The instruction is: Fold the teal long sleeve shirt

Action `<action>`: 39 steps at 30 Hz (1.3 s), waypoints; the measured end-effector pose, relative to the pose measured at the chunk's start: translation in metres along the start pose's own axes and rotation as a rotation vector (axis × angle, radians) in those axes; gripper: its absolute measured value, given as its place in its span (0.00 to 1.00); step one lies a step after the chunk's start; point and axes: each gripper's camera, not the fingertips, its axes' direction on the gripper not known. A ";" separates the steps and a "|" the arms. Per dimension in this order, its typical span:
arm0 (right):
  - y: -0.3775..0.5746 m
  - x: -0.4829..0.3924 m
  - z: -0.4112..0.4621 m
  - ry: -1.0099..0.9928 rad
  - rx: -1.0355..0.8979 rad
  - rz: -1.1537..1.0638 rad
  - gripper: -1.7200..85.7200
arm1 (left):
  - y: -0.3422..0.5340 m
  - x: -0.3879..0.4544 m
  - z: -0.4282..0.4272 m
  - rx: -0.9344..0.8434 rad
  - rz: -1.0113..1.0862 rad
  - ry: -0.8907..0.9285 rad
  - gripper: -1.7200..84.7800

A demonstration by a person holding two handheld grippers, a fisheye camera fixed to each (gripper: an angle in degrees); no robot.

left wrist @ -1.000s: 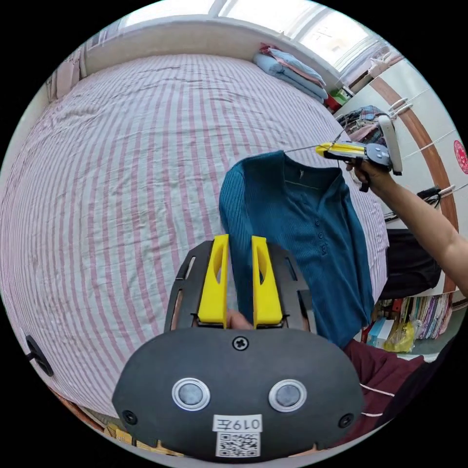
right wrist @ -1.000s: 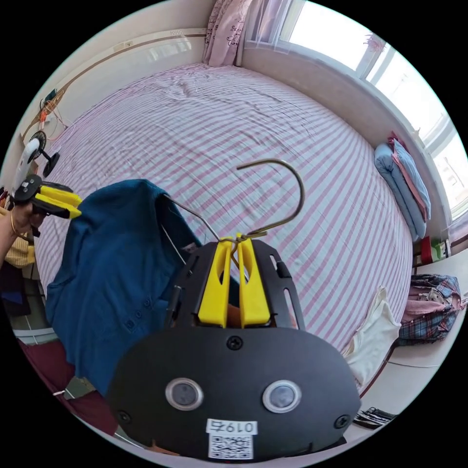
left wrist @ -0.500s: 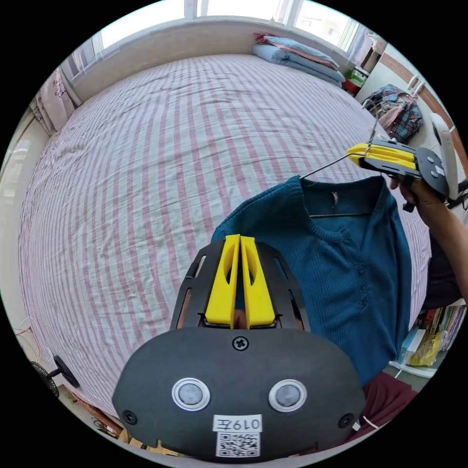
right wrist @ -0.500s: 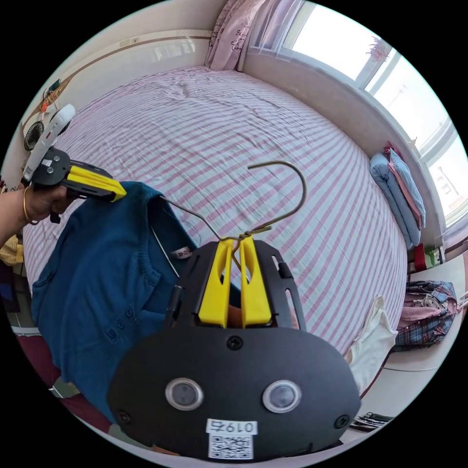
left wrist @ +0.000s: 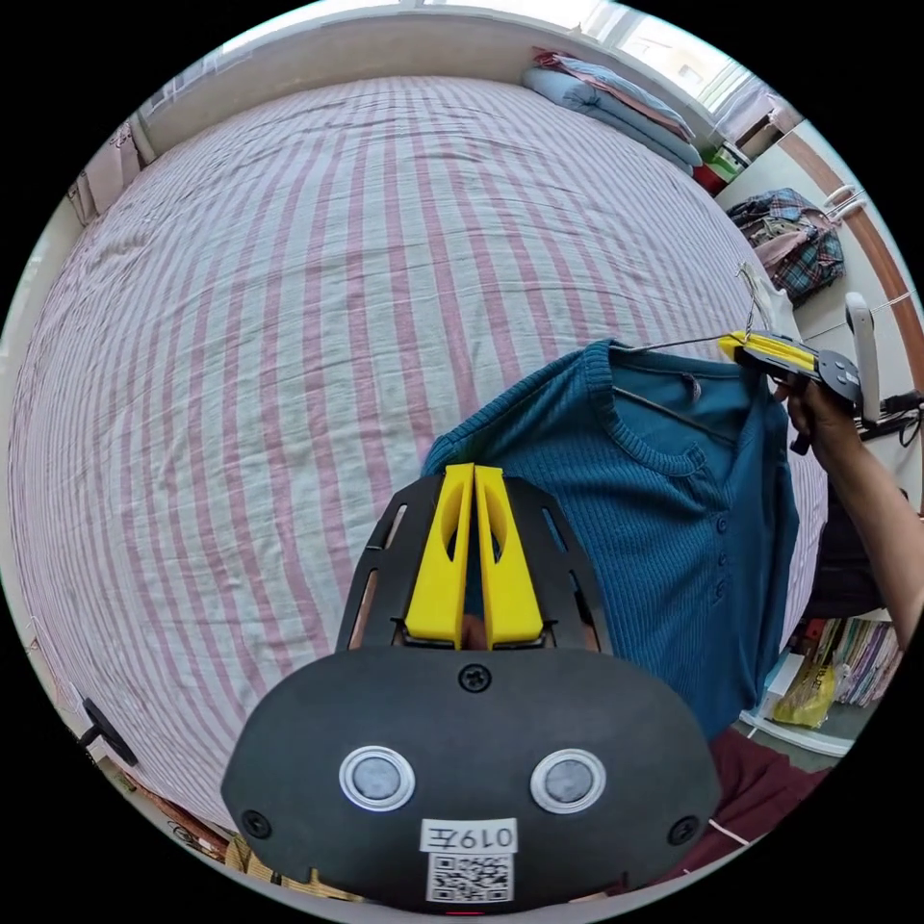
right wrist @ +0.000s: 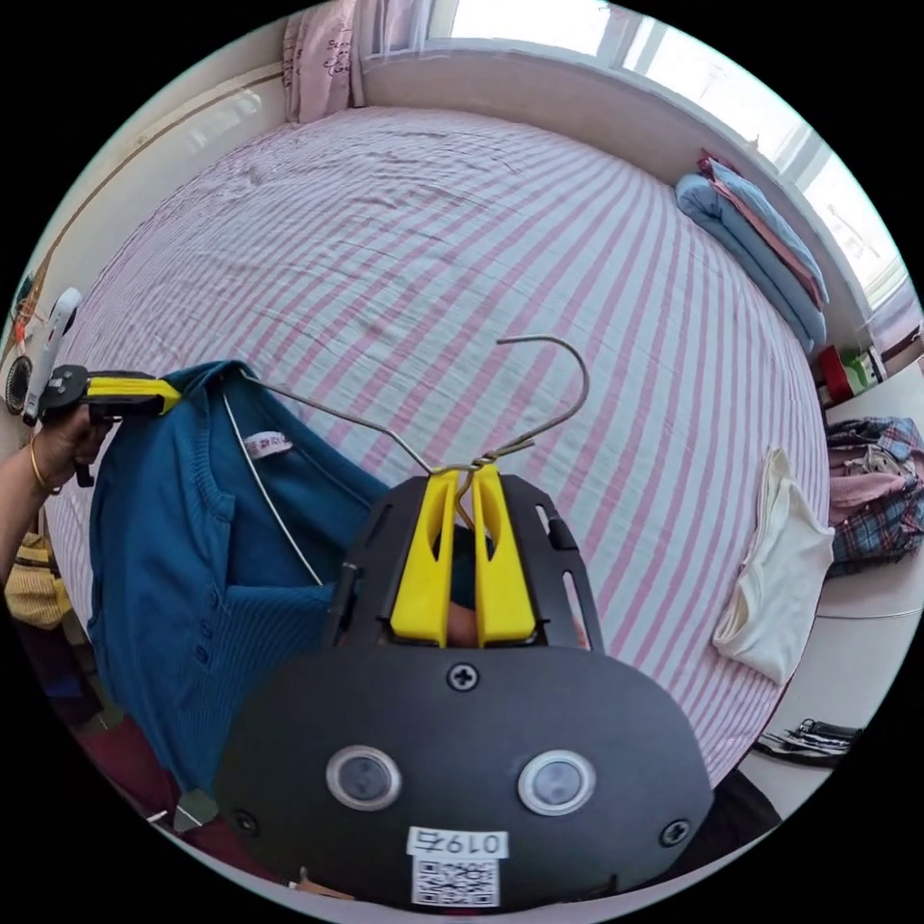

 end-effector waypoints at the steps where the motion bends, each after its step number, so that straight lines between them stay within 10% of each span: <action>1: 0.007 0.008 0.003 -0.005 -0.010 0.040 0.03 | 0.002 -0.001 -0.001 -0.002 -0.007 0.008 0.03; 22: 0.025 0.030 -0.153 -0.358 0.498 0.196 0.01 | 0.137 0.035 -0.151 0.124 0.022 -0.038 0.03; 39: 0.204 -0.074 -0.406 -0.766 0.284 -0.144 0.01 | 0.572 0.145 -0.521 0.461 -0.344 0.026 0.03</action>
